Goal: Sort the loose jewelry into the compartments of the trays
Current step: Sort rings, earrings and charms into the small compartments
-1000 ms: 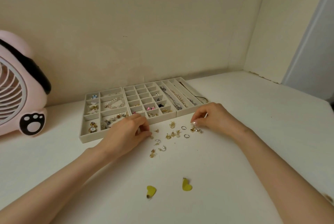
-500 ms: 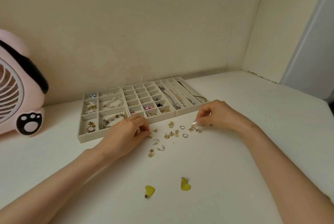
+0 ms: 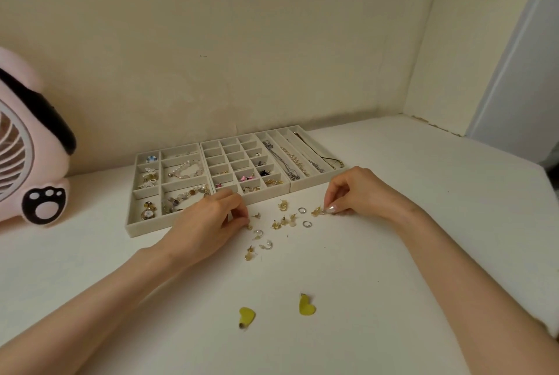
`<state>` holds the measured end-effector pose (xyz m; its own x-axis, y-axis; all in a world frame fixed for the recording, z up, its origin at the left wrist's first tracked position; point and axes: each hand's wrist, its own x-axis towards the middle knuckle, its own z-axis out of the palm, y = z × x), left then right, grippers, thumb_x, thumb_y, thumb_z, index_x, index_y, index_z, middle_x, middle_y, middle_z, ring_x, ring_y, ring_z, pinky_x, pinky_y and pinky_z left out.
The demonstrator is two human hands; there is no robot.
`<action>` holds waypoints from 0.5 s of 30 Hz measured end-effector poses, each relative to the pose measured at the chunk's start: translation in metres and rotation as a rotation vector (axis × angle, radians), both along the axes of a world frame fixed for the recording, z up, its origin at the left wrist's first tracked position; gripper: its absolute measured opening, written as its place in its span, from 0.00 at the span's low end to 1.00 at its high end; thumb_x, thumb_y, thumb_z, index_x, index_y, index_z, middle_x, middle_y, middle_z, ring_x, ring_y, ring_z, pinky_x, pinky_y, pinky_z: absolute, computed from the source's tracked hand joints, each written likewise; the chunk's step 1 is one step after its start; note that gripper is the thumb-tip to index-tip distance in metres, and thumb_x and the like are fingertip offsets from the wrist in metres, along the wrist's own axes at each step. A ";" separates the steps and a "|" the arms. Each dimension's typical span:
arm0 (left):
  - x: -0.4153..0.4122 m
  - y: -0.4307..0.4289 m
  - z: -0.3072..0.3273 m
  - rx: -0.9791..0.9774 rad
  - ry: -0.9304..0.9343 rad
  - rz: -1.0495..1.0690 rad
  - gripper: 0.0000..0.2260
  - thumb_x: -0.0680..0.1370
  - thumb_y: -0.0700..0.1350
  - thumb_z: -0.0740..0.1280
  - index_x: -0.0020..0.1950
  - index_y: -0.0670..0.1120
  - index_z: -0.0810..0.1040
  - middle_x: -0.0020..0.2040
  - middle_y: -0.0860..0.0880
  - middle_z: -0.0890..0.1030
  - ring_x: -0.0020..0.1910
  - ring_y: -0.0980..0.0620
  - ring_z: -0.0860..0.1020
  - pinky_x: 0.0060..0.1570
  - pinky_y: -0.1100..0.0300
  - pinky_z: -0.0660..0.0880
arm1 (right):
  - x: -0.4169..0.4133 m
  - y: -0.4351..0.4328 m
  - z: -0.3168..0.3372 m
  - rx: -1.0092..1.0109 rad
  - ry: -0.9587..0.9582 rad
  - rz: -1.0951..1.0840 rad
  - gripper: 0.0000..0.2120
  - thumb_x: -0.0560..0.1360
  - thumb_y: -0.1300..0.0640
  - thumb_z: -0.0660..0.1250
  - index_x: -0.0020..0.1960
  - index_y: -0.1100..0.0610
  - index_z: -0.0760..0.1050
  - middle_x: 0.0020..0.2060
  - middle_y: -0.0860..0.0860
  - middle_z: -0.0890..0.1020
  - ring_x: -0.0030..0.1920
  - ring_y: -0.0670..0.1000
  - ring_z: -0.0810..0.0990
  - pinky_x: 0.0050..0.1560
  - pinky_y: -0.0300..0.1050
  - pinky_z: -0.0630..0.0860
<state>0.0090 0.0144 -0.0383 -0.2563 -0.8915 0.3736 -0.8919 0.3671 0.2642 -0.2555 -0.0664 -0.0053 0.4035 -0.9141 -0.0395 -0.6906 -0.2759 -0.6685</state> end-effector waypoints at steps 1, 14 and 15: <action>0.000 0.000 0.000 -0.001 -0.002 -0.002 0.01 0.76 0.46 0.66 0.46 0.51 0.77 0.42 0.61 0.71 0.35 0.61 0.71 0.37 0.62 0.70 | 0.000 -0.001 -0.001 0.000 -0.010 -0.004 0.11 0.68 0.70 0.72 0.35 0.56 0.80 0.30 0.52 0.81 0.30 0.47 0.79 0.32 0.34 0.74; 0.000 0.001 0.000 -0.004 0.015 0.005 0.01 0.76 0.45 0.67 0.46 0.51 0.77 0.43 0.61 0.71 0.36 0.59 0.72 0.38 0.59 0.73 | 0.004 -0.001 -0.001 -0.113 -0.085 -0.041 0.05 0.70 0.65 0.72 0.41 0.55 0.82 0.33 0.46 0.79 0.33 0.42 0.73 0.33 0.27 0.68; -0.001 0.001 0.000 -0.008 0.022 0.005 0.01 0.76 0.44 0.66 0.46 0.51 0.77 0.44 0.59 0.73 0.36 0.57 0.73 0.39 0.58 0.73 | 0.009 0.003 -0.001 -0.158 -0.123 -0.016 0.05 0.70 0.63 0.73 0.41 0.55 0.83 0.34 0.44 0.79 0.34 0.41 0.73 0.35 0.27 0.68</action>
